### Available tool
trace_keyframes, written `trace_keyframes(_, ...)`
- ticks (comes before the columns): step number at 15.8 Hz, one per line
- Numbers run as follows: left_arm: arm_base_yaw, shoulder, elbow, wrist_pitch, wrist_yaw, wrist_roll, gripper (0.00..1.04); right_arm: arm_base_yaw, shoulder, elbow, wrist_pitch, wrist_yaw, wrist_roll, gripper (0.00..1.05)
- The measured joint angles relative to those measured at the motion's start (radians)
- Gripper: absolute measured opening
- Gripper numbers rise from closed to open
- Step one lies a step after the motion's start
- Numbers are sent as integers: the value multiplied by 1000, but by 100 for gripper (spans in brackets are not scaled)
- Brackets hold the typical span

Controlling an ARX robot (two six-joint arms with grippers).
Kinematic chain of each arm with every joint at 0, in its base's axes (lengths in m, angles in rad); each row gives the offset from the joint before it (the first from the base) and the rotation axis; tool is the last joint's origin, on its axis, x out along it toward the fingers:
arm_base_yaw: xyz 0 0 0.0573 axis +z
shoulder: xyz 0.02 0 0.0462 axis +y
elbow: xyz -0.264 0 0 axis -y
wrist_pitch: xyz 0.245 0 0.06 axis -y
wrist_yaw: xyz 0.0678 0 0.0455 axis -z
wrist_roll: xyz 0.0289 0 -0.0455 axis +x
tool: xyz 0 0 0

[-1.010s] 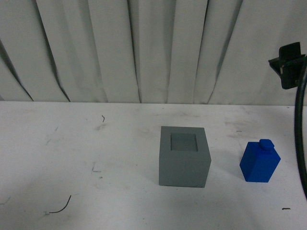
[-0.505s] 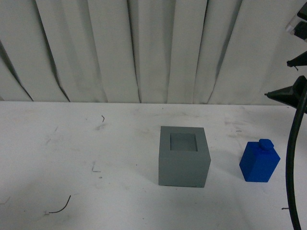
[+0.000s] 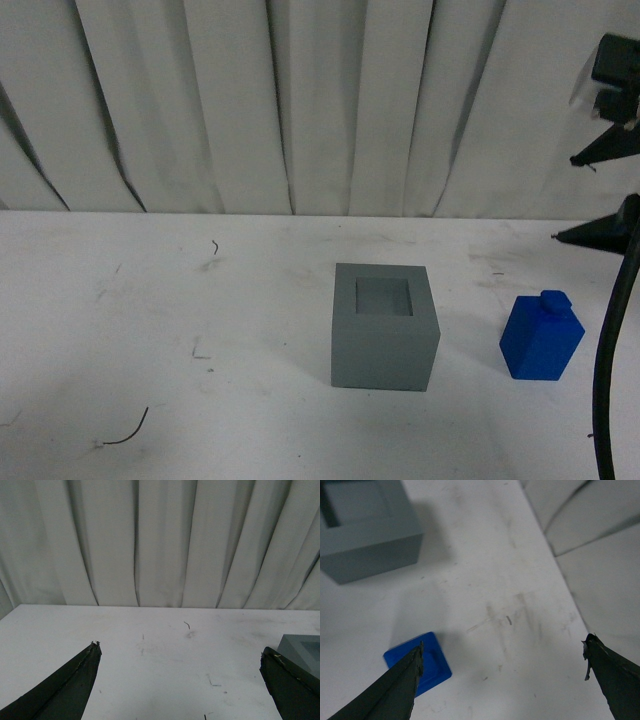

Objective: Insert blue part into gray base

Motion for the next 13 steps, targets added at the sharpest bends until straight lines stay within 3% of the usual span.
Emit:
trace_keyframes(5, 0, 0, 0, 0, 0, 0, 98, 5, 114, 180, -340, 60, -254, 98)
trace_keyframes(8, 0, 0, 0, 0, 0, 0, 98, 6, 179, 230, -388, 111, -322, 98)
trace_keyframes(13, 0, 0, 0, 0, 0, 0, 98, 40, 281, 305, -455, 116, -348, 98)
